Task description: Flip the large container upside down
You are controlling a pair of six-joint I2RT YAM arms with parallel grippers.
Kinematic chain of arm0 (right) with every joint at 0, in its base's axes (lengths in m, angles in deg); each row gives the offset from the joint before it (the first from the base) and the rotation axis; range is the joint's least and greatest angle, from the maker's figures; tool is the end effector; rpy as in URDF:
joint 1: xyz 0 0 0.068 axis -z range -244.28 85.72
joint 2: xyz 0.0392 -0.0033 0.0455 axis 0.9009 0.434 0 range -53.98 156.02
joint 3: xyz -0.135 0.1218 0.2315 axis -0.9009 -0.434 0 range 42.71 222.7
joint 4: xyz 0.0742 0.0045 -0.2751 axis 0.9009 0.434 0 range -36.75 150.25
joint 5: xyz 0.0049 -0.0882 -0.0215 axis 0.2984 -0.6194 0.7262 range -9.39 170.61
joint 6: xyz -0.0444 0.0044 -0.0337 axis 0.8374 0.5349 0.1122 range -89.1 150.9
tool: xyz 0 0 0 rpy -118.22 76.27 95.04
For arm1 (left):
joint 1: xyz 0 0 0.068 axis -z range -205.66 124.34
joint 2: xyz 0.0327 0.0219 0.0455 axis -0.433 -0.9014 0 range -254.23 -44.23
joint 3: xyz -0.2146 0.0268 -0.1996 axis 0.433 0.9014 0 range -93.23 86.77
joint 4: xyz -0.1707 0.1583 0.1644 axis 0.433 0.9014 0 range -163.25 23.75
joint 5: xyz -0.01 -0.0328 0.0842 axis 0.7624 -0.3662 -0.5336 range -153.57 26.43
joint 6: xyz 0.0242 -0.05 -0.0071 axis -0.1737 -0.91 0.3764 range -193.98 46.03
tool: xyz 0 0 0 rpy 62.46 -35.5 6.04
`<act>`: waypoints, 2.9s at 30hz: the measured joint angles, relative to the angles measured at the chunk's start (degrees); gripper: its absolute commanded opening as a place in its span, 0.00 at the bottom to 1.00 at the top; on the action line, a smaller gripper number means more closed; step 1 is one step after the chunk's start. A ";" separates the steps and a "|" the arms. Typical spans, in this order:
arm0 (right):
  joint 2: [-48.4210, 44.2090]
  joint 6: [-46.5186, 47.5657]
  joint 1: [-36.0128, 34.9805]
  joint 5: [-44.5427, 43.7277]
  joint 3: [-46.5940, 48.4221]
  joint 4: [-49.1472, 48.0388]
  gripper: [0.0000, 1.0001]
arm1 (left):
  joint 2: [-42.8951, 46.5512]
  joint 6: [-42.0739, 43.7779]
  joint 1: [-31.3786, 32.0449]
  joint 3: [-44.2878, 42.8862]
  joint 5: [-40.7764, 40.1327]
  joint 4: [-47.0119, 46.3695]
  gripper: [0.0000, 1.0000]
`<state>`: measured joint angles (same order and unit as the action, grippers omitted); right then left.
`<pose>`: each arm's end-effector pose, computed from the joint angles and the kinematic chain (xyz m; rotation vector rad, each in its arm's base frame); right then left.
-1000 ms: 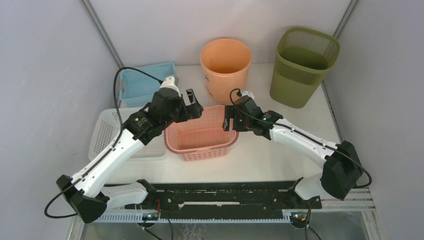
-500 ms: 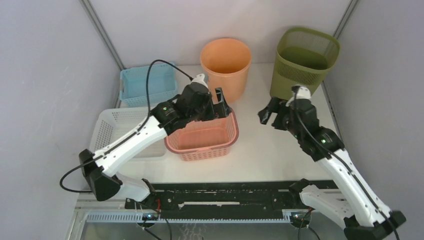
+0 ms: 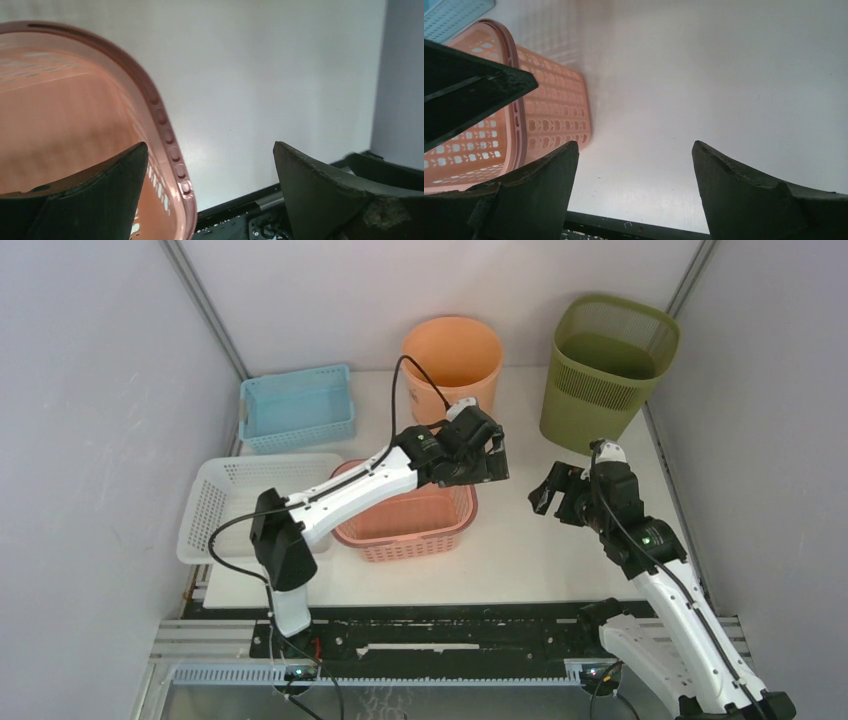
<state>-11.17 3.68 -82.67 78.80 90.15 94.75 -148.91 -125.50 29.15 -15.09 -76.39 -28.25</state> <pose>0.1563 0.0508 0.3221 0.1903 2.2359 0.4023 0.2606 -0.3547 0.3542 -0.0360 2.4660 -0.5947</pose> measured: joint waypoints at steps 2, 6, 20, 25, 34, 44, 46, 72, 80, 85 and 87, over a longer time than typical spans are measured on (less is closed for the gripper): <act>-0.90 0.20 0.66 1.25 -0.68 -0.15 0.90 | -1.16 -0.70 0.15 -0.55 -1.31 1.88 1.00; -1.73 0.44 1.29 3.87 -2.36 -1.46 0.89 | -2.27 -2.56 0.13 -1.14 -4.59 6.29 1.00; -1.38 1.62 1.55 9.25 -5.20 -4.61 0.85 | -9.79 -5.18 0.20 -2.67 -9.66 10.23 0.96; -1.70 1.64 1.66 10.54 -6.23 -4.85 0.84 | -10.23 -5.55 0.22 -2.67 -10.36 10.49 0.88; -2.23 1.64 1.75 11.65 -6.82 -5.53 0.80 | -10.23 -5.90 0.61 -2.67 -10.71 10.16 0.34; -2.95 1.75 1.77 12.28 -6.99 -5.70 0.78 | -9.57 -2.54 1.01 -2.64 -10.51 11.28 0.00; -2.99 2.05 1.77 12.22 -6.60 -5.11 0.78 | -8.79 -1.75 0.92 -2.64 -9.09 10.82 0.00; -7.06 8.11 2.91 -4.70 29.57 20.65 0.78 | 4.13 -10.62 1.25 1.55 26.75 -44.24 0.00; -7.02 9.94 2.95 -9.27 36.65 26.88 0.78 | -3.15 -24.55 0.11 7.98 29.33 -68.96 0.00; -6.21 10.75 2.95 -10.36 38.12 29.27 0.78 | -8.79 -34.34 -0.09 12.07 28.00 -84.04 0.00; -5.60 10.93 2.95 -10.38 38.38 29.62 0.78 | -10.56 -38.07 -0.09 14.95 26.77 -91.12 0.00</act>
<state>-16.77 14.60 -79.72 68.42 128.53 124.36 -159.47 -163.58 29.06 -0.14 -49.61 -119.38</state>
